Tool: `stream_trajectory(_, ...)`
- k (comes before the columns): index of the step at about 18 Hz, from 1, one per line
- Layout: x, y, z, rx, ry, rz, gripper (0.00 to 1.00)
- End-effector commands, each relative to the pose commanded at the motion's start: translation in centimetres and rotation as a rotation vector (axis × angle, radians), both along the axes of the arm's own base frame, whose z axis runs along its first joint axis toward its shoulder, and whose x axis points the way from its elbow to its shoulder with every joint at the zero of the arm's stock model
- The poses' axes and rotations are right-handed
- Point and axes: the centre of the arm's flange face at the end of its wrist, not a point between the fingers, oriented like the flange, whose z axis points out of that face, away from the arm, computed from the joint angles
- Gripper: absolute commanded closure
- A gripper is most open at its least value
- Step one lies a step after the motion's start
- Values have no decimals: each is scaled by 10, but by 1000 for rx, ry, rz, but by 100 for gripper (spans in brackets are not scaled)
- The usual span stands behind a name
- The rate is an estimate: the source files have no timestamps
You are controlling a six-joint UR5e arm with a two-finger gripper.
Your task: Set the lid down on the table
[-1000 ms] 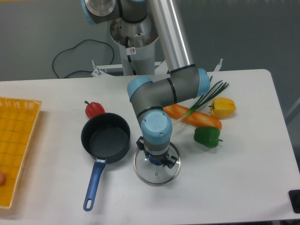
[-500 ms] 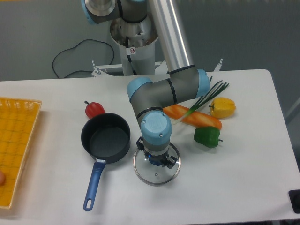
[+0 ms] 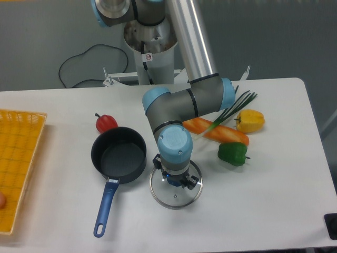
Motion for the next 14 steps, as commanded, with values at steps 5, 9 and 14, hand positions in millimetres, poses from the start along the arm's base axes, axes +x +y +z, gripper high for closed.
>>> stream_trajectory(5, 0, 0, -1, -1, -1, 0, 50)
stream_trajectory(9, 0, 0, -1, -1, -1, 0, 45)
stream_trajectory(14, 0, 0, 0, 0, 0, 0, 45)
